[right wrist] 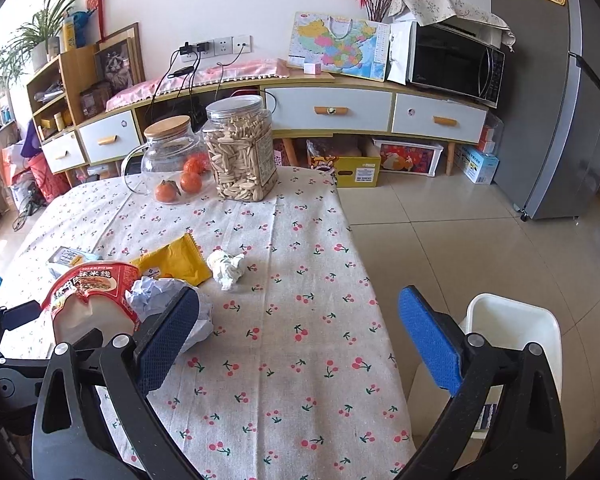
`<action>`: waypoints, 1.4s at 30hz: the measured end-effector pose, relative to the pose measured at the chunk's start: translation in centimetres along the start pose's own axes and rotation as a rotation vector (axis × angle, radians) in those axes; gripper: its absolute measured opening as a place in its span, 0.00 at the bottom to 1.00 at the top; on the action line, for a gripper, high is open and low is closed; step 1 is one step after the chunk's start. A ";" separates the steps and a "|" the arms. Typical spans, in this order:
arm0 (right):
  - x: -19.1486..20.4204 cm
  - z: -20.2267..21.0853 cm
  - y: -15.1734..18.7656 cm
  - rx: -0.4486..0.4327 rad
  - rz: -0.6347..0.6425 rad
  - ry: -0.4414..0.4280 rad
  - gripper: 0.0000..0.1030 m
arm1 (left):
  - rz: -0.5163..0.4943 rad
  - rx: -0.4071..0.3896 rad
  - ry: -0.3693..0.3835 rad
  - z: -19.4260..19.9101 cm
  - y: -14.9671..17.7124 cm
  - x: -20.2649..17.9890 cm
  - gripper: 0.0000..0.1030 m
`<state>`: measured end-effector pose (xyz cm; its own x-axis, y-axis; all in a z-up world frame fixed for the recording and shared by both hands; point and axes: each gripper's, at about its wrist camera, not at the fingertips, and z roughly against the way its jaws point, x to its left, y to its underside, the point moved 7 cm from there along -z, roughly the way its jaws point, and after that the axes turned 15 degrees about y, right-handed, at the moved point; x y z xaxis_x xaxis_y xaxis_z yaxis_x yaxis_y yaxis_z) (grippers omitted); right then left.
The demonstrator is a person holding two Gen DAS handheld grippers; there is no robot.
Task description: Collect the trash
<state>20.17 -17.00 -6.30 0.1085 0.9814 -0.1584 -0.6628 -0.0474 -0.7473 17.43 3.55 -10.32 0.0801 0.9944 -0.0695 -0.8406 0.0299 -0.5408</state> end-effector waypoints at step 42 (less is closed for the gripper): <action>6.1 0.2 2.4 0.063 0.203 -0.244 0.93 | -0.002 -0.127 0.136 5.2 -2.4 1.8 0.06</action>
<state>19.07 -11.04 -8.94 -0.2064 0.9690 -0.1356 -0.6983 -0.2430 -0.6733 16.83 5.81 -4.83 0.1602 0.9712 -0.1764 -0.7668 0.0099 -0.6418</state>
